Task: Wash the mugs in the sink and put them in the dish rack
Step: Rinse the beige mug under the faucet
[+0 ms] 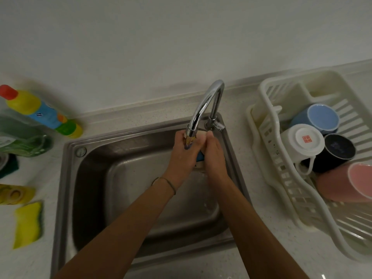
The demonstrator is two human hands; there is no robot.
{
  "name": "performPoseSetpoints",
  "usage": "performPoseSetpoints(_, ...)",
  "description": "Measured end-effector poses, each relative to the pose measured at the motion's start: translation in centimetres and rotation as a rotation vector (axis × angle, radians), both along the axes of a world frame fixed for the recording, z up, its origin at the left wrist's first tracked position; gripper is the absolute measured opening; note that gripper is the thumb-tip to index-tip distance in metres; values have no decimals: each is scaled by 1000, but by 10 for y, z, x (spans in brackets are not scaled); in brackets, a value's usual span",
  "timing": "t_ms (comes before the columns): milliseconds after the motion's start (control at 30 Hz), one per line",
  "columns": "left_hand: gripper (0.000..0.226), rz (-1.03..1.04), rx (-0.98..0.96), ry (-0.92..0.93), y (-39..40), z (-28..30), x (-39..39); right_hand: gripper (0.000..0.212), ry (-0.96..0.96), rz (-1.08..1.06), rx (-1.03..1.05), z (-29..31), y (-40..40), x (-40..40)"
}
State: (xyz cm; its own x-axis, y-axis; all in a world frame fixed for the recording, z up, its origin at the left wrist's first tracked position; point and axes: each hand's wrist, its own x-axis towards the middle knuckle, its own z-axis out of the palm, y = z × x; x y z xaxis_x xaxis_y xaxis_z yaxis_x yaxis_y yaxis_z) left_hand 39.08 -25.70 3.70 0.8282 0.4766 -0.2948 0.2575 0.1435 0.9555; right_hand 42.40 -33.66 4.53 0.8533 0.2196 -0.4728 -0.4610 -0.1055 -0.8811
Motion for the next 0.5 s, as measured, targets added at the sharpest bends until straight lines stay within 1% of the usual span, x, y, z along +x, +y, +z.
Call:
performPoseSetpoints(67,18,57,30,48,3,5,4,40,-28,23,9,0,-1,-1)
performPoseSetpoints(100,14,98,30,72,4,6,6,40,-22,27,23,0,-1,-2)
performPoseSetpoints(200,32,161,-25,122,9,7,7,42,18,41,44,-2,-2,-2)
performPoseSetpoints(233,34,165,-29,137,8,8,7,43,25,44,49,-2,-2,-2)
performPoseSetpoints(267,29,163,-19,130,6,7,5,45,34,45,54,-4,-1,-1)
performPoseSetpoints(333,15,119,5,64,-1,4,0,48,54,32,68,-5,1,0)
performPoseSetpoints(400,28,67,42,33,-4,0,-2,51,55,38,68,-7,1,1)
performPoseSetpoints(500,29,127,30,143,7,-1,2,49,68,66,69,-9,-1,0)
